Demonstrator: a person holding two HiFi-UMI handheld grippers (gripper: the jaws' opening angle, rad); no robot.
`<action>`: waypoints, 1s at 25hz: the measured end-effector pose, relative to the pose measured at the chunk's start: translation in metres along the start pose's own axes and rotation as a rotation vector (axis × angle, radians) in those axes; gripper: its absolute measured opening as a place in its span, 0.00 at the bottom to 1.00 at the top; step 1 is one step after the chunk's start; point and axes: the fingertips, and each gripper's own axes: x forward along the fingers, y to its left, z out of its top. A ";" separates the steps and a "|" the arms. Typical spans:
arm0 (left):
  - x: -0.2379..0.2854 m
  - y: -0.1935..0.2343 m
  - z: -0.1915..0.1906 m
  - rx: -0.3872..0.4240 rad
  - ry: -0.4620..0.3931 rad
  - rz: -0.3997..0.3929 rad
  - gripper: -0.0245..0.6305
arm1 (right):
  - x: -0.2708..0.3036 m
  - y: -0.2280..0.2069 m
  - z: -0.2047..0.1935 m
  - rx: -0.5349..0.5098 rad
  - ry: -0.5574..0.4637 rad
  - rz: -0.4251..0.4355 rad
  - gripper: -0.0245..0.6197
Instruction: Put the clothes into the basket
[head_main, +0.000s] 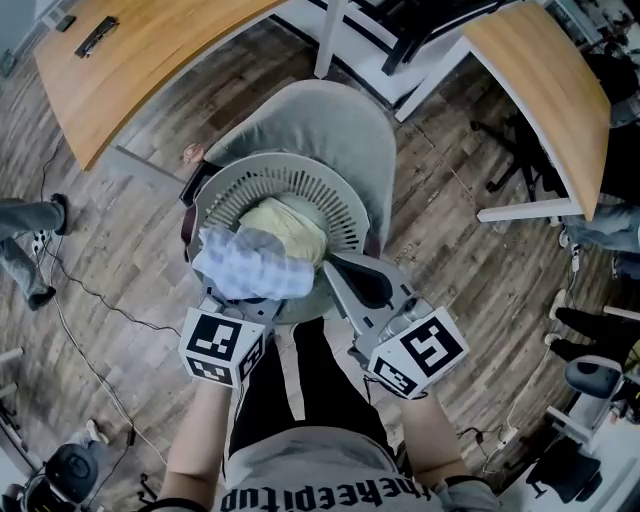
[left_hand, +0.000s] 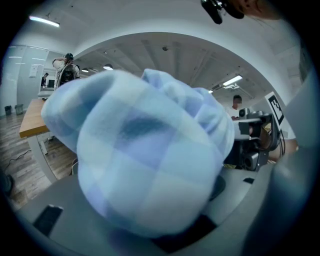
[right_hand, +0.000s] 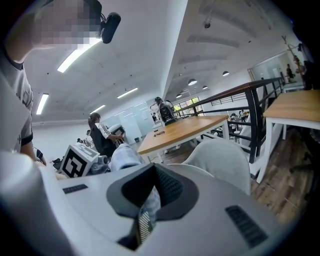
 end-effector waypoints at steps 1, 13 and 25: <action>0.000 -0.001 -0.002 0.002 0.004 0.001 0.52 | -0.001 0.000 -0.001 0.001 0.001 0.000 0.05; 0.017 0.002 -0.024 0.011 0.073 -0.004 0.53 | -0.002 -0.007 -0.007 0.017 0.003 -0.008 0.05; 0.035 0.006 -0.054 -0.001 0.155 -0.022 0.53 | 0.002 -0.018 -0.021 0.041 0.021 -0.013 0.05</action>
